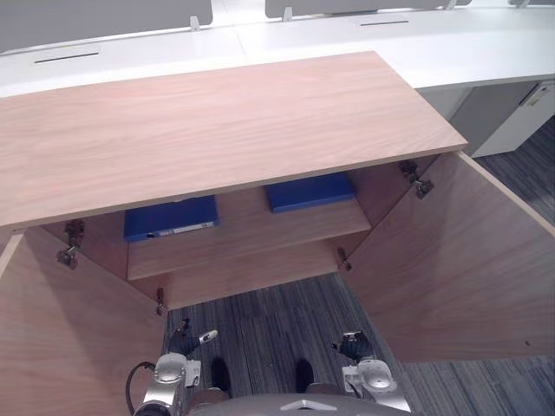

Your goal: Walk over to the cabinet, pick up the folder, carry it to the office cabinet, place the folder inside the office cabinet, then close the office cabinet door

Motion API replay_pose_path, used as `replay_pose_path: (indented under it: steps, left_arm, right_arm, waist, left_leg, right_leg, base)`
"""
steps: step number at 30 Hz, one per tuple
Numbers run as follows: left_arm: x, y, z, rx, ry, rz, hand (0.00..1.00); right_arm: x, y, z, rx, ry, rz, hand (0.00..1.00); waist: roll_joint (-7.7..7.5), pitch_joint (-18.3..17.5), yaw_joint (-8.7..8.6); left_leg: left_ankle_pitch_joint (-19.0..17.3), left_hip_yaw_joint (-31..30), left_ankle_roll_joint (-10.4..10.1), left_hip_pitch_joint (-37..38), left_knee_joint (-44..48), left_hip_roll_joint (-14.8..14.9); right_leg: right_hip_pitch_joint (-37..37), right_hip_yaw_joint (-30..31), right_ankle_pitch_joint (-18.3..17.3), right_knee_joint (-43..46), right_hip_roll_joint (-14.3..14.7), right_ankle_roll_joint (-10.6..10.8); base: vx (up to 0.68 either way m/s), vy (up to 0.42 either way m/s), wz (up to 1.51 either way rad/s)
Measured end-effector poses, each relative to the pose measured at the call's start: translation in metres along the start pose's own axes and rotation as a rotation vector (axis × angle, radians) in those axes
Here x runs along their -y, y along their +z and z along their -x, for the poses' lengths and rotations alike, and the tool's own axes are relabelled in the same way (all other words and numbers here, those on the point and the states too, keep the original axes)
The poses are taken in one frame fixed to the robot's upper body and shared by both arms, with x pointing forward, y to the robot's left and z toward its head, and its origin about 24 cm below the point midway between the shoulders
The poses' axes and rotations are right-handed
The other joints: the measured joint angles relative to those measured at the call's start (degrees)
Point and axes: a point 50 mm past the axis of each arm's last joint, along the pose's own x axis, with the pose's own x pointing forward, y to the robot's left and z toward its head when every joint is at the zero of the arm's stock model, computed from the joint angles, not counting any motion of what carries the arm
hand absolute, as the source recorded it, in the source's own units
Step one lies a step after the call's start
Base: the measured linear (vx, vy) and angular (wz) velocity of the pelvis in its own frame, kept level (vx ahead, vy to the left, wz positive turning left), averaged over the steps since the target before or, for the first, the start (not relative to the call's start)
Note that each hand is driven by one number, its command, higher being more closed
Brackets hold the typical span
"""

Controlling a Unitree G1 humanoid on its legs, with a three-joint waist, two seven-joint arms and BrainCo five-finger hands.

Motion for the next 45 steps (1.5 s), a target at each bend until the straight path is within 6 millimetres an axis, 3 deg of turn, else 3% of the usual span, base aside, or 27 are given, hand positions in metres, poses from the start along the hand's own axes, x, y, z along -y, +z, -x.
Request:
replay_pose_path:
  steps: [11,16,19,25,29,33,38,41,45]
  left_arm:
    - [-0.002,-0.012,0.002,-0.048,0.006,-0.011,0.00]
    - [-0.002,-0.013,0.002,-0.048,0.005,-0.021,0.00]
    - [-0.002,-0.011,0.002,-0.042,0.004,-0.038,0.00]
    - [0.000,-0.008,0.001,-0.029,-0.002,-0.056,0.00]
    - [0.004,-0.008,0.002,-0.030,-0.008,-0.047,0.00]
    - [0.003,-0.011,0.003,-0.046,0.006,-0.008,0.00]
    - [-0.001,-0.014,0.005,-0.059,0.036,0.063,0.00]
    - [0.002,-0.015,0.005,-0.061,0.031,0.078,0.00]
    - [0.003,-0.014,0.005,-0.059,0.014,0.078,0.00]
  right_arm:
    - [0.002,-0.020,0.002,-0.118,-0.058,-0.058,0.00]
    - [0.009,-0.014,0.000,-0.101,-0.099,-0.102,0.00]
    - [0.028,0.010,0.001,0.022,-0.194,-0.171,0.00]
    - [0.092,0.043,0.020,0.244,-0.498,-0.381,0.00]
    - [0.121,0.046,0.035,0.309,-0.655,-0.517,0.00]
    - [0.142,0.035,0.045,0.313,-0.767,-0.672,0.00]
    - [0.169,0.033,0.058,0.394,-0.888,-0.894,0.00]
    - [0.175,0.037,0.059,0.418,-0.911,-0.930,0.00]
    - [0.200,0.056,0.059,0.495,-0.931,-0.909,0.00]
  waist:
    - [-0.10,-0.45,-0.36]
    - [-0.12,-0.46,-0.32]
    - [-0.05,-0.50,-0.77]
    - [-0.27,-0.68,-2.18]
    - [-0.32,-0.98,-2.42]
    - [-0.01,-1.94,-2.70]
    - [0.37,-2.94,-3.36]
    - [0.43,-3.03,-3.83]
    - [0.91,-3.47,-4.13]
  left_leg:
    - [-0.46,-0.18,0.46,0.60,-0.02,-0.74]
    - [-1.38,1.46,0.07,1.69,0.01,-0.82]
    - [-2.16,3.28,0.06,2.59,0.12,-0.89]
    - [-3.22,6.14,0.12,4.15,0.35,-0.91]
    - [-4.08,8.08,-0.05,5.63,0.34,-0.91]
    - [-4.88,9.86,-0.17,6.66,0.06,-0.78]
    - [-6.12,13.65,-1.37,7.83,0.01,0.01]
    - [-6.38,15.12,-1.72,8.37,0.01,0.24]
    - [-6.39,15.72,-1.69,8.50,0.36,0.44]
  right_leg:
    - [0.89,1.69,0.01,-1.05,-0.20,0.14]
    - [1.22,4.04,0.96,-1.38,-0.09,0.92]
    - [1.16,6.02,1.30,-1.85,0.01,0.89]
    - [1.20,8.32,1.33,-2.13,0.04,0.81]
    - [1.54,9.79,1.16,-2.07,0.06,0.54]
    - [1.60,11.09,0.55,-1.83,0.24,-0.42]
    - [-0.28,14.32,-0.30,0.24,1.19,-0.86]
    - [-0.59,15.84,-0.29,0.35,1.85,-0.85]
    - [-0.60,16.34,0.24,-0.14,2.19,-0.40]
  base:
    - [-0.01,0.022,-0.02]
    - [0.06,0.013,-0.19]
    - [0.05,0.008,-0.36]
    - [0.03,-0.003,-0.23]
    - [0.00,-0.004,-0.26]
    - [-0.02,-0.013,-0.24]
    - [-0.02,-0.035,-0.37]
    - [0.00,-0.040,-0.28]
    - [0.02,-0.037,-0.10]
